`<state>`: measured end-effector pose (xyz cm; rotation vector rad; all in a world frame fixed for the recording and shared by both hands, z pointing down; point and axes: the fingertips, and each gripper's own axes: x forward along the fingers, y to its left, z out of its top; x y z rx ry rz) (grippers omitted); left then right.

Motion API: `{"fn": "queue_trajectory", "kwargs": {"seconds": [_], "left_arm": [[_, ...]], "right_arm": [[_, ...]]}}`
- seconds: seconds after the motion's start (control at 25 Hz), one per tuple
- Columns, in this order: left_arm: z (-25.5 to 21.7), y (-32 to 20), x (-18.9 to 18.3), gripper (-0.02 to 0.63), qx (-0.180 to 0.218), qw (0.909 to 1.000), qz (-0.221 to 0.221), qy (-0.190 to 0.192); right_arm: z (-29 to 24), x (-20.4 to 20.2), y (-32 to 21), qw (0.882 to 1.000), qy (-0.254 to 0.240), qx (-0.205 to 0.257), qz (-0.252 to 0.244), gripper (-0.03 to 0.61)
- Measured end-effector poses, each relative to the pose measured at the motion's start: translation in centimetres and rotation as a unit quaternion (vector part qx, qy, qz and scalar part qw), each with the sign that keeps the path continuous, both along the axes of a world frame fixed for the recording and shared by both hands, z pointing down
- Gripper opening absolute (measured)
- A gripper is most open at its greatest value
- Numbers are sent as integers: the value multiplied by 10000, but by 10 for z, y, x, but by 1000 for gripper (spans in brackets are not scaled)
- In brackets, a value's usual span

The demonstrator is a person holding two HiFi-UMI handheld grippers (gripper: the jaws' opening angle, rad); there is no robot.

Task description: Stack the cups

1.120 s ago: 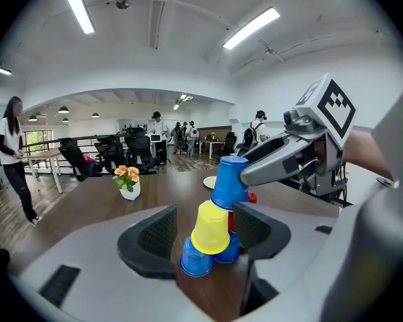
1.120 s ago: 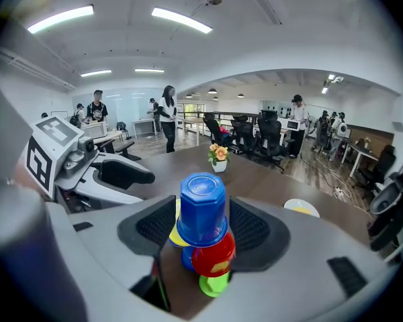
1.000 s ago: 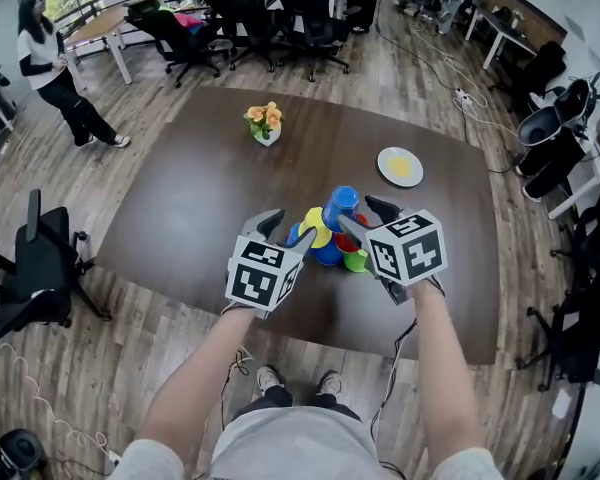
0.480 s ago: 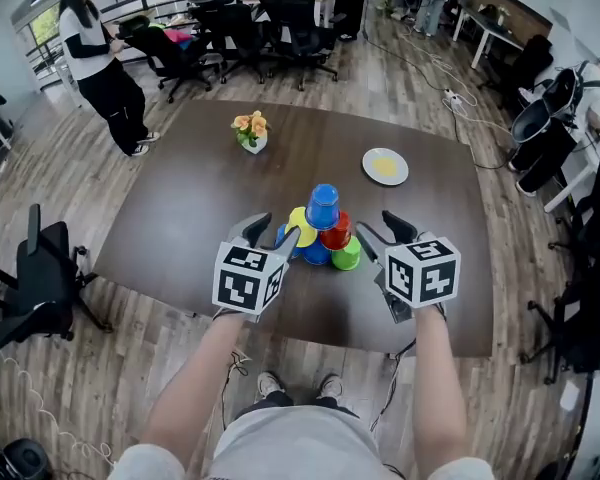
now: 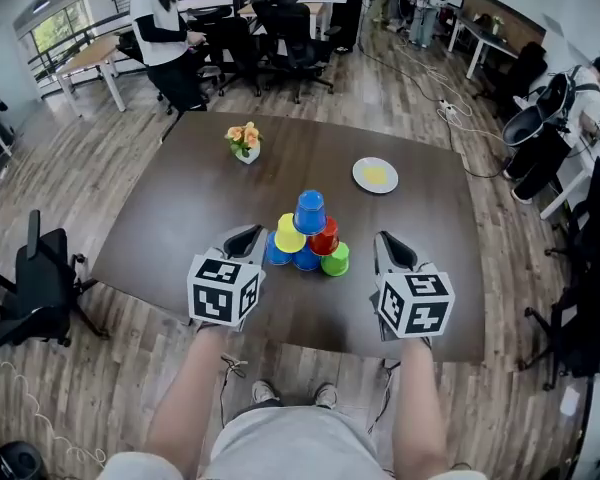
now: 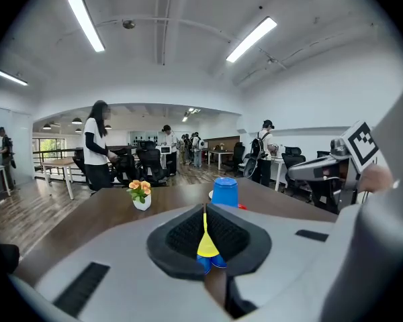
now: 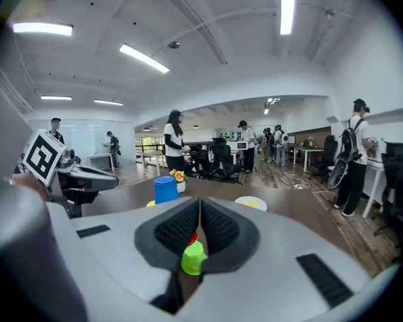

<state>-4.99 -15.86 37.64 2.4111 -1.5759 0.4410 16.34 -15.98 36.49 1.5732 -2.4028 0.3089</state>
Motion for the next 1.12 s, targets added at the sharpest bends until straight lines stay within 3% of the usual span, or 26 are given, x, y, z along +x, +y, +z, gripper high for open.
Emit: {"fn": "queue_trajectory", "kwargs": {"seconds": [0.24, 1.12], "left_arm": [[-4, 4, 11, -6, 75, 9999, 143, -37], [0, 5, 8, -8, 52, 10000, -22, 7]], "right_arm": [[-4, 9, 8, 9999, 26, 127, 7, 3], [-8, 4, 8, 9994, 28, 320, -114, 3]]}}
